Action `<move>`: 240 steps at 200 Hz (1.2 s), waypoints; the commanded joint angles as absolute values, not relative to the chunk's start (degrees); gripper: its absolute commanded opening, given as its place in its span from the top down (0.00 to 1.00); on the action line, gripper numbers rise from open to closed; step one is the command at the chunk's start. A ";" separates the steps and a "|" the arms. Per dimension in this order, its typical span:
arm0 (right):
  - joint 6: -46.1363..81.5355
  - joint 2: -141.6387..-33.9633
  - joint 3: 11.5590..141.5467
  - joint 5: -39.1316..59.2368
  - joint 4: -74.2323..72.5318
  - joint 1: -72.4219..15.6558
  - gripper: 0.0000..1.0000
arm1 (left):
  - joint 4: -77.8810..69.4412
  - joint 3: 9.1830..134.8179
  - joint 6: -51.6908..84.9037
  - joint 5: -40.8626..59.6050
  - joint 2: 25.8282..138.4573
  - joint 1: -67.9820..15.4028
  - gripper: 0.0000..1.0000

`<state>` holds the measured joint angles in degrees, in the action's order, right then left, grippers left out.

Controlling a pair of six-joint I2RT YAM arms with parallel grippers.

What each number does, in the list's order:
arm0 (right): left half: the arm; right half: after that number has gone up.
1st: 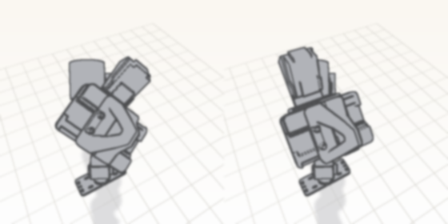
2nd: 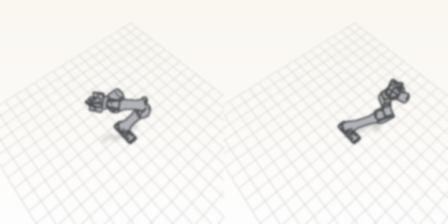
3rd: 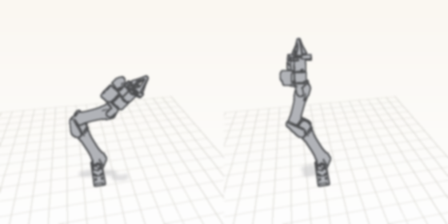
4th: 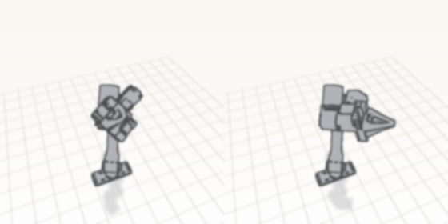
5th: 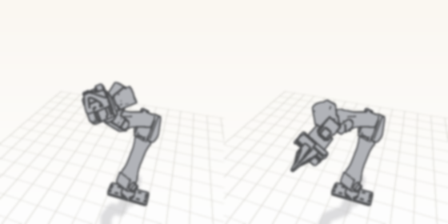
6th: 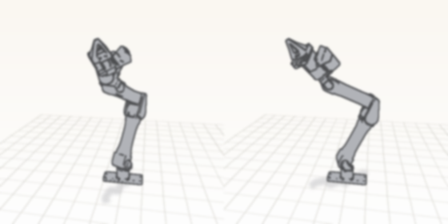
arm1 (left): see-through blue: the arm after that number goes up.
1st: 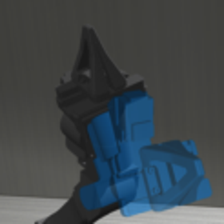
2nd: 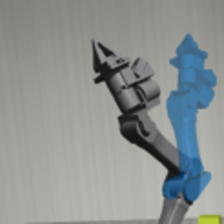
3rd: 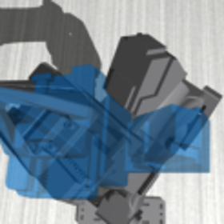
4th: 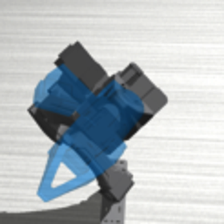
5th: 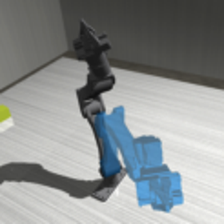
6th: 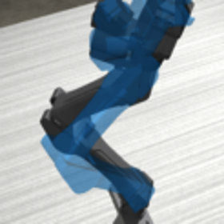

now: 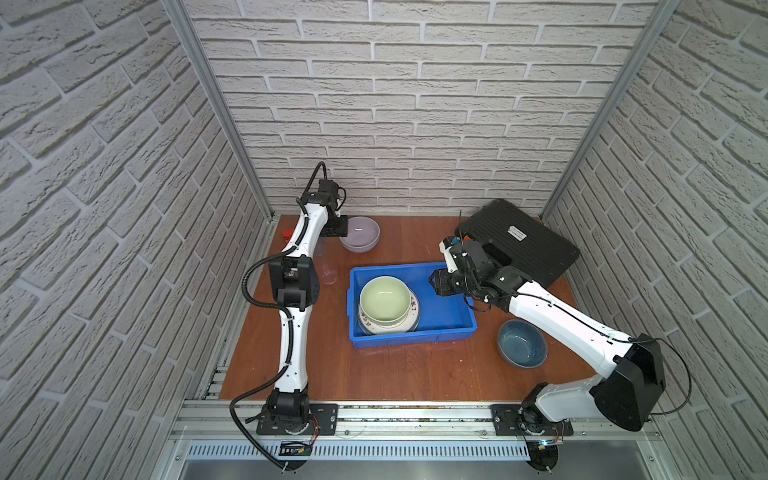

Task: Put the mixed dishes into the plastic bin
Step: 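Lower the left gripper onto the lavender bowl rim and close it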

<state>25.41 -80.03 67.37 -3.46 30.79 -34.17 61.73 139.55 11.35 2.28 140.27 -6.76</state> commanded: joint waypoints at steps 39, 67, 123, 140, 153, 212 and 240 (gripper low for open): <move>26.53 -79.59 66.27 -4.13 28.83 -34.21 0.48 | 61.77 140.92 9.68 1.61 143.57 -6.68 0.50; 26.29 -79.68 66.27 -4.28 28.61 -34.23 0.48 | 61.36 140.89 9.69 1.89 143.85 -6.68 0.52; 26.37 -79.37 65.44 -4.65 28.36 -34.27 0.48 | 61.99 141.33 8.55 2.99 145.16 -6.67 0.59; 26.37 -79.37 65.30 -4.82 28.34 -34.28 0.48 | 62.39 141.33 8.35 3.38 145.35 -6.67 0.61; 26.30 -79.37 65.23 -4.77 28.34 -34.28 0.48 | 62.62 141.33 8.27 3.82 145.46 -6.68 0.62; 26.37 -79.19 64.95 -5.00 28.20 -34.26 0.48 | 63.26 141.33 7.06 5.86 145.20 -6.72 0.71; 26.52 -79.17 64.78 -4.92 27.94 -34.24 0.48 | 63.44 141.30 6.59 6.65 145.05 -6.74 0.74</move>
<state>26.17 -80.03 65.87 -4.27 30.15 -34.17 61.34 140.31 8.49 5.32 144.20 -6.81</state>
